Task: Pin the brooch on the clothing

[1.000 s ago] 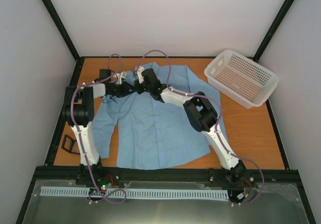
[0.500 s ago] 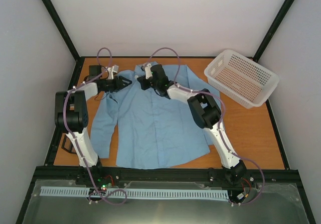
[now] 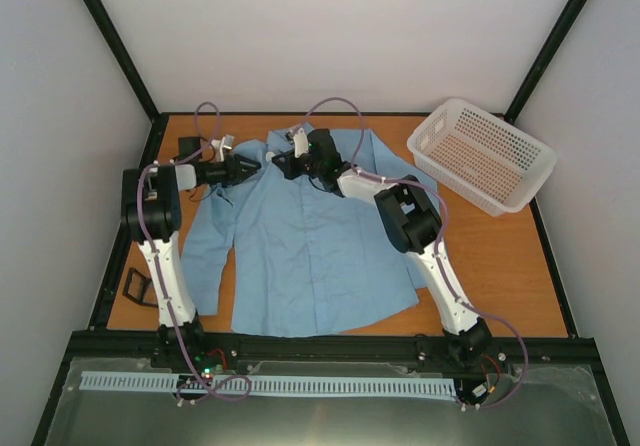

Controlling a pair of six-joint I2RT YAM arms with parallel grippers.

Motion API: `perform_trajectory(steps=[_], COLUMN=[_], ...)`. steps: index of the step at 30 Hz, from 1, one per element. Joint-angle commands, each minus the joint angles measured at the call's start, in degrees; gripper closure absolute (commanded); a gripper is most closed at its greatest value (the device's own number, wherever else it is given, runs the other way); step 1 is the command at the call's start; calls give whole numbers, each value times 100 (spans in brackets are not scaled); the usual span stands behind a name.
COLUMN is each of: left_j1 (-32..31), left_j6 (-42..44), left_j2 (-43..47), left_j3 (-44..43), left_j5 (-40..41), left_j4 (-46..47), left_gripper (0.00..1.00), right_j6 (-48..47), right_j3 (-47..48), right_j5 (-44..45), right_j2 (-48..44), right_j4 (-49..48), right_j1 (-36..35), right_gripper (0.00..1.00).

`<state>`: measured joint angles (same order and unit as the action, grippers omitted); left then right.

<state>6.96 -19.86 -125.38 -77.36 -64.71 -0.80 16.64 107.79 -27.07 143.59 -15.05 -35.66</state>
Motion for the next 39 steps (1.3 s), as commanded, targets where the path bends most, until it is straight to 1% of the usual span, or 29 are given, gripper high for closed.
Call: perform_trajectory(steps=[1,5,9,13,16,18,20,23,27,29,31,34,39], left_j1=[-8,-2,-6,-13,-43,-50,-69,-83,-105,-128,-155,-171,-201], left_j6=[-220,-496,-311,210,141,100,116,329,438,557,750,821,880], left_j2=[-277,-488,-508,-661,-783,-874,-931,-1098,-1172,-1206,-1267,-1307,-1391], left_j3=[-380,-464,-412,-745,-806,-893,-948,-1118,-1210,-1284,-1444,-1477,-1542], left_j5=[-577,-911,-1162,-1167,-1321,-1424,-1493,-1613,-1693,-1724,-1750,-1885,-2287], left_j4=[451,784,998,448,520,512,498,187,104,-13,-296,-336,-351], left_gripper=[54,48,41,41,45,46,44,39,39,39,42,45,55], right_j6=[265,445,538,700,868,970,933,807,1001,1073,1158,1225,1380], right_j3=[-62,-72,98,221,173,202,305,450,570,595,676,865,1052], right_j5=[-508,-657,-1151,-1562,-1705,-1837,-1987,-2186,-2542,-2733,-2858,-3081,-3188], right_j2=[172,223,359,507,552,609,667,709,857,912,982,1103,1238], right_j4=[-390,-451,-452,-577,-762,-885,-877,-782,-952,-1005,-1058,-1046,-1084], right_j1=[72,130,221,308,371,415,443,467,527,549,569,585,602], right_gripper=[97,97,97,97,97,97,97,97,97,97,97,97,97])
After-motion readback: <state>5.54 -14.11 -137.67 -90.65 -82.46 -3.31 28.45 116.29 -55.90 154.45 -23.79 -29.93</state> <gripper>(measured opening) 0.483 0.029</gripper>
